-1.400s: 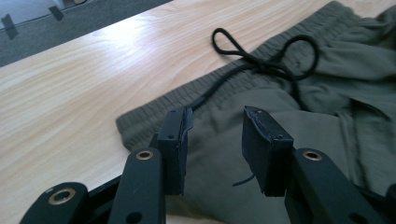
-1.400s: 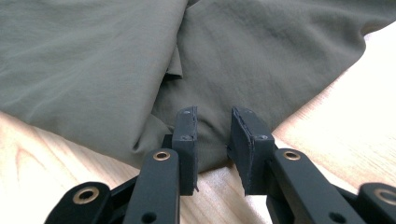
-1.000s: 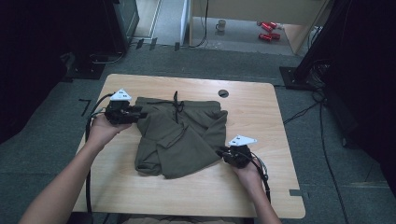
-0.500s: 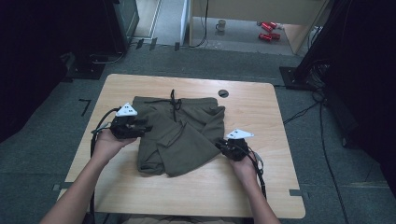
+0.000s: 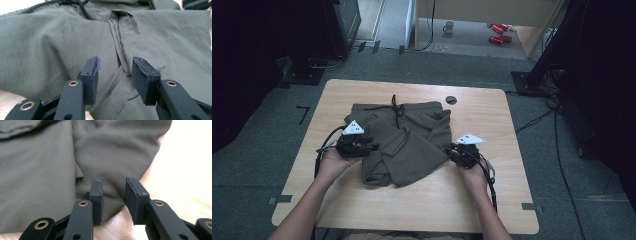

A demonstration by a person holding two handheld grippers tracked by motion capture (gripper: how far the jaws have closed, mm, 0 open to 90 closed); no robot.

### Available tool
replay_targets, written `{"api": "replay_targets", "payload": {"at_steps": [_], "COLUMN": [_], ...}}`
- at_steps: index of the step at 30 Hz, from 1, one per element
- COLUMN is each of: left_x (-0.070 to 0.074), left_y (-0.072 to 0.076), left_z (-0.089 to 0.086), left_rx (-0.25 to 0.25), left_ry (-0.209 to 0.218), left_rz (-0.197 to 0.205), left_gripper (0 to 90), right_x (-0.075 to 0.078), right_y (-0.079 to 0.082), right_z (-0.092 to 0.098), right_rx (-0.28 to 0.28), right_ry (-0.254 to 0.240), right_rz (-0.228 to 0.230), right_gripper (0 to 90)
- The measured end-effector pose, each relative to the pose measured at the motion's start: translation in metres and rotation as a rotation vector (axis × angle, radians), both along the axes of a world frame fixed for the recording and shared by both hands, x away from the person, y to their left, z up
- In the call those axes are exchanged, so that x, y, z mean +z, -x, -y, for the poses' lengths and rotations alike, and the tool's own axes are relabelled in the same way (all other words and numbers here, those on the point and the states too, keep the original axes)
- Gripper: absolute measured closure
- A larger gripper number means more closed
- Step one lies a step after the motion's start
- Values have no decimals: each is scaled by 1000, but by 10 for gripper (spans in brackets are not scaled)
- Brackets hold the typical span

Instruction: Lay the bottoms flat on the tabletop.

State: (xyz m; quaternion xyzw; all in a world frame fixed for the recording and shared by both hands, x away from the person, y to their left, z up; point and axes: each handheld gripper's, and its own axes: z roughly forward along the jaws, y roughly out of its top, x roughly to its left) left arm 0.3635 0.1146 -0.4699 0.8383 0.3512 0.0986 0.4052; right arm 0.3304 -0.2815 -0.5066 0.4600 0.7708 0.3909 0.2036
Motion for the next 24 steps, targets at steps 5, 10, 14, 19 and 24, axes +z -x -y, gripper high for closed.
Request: {"api": "replay_targets", "payload": {"at_steps": [5, 10, 14, 19, 24], "left_x": [-1, -6, -9, -24, -30], "left_y": [5, 11, 17, 25, 23], "left_z": [-6, -10, -10, -1, 2], "left_rx": [-16, -10, -24, -89, -93], "left_ry": [10, 15, 27, -38, -26], "left_rz": [-6, -10, -28, 10, -12], "left_gripper": [571, 561, 562, 524, 526], "right_x": [26, 40, 43, 44, 38], "right_y": [7, 11, 12, 13, 11], "right_z": [-2, -19, -35, -57, -79], "right_rx": [13, 62, 90, 130, 167], "right_ry": [-32, -44, -61, -82, -97], "right_rz": [31, 36, 32, 29, 14], "right_gripper": [684, 665, 658, 641, 624]}}
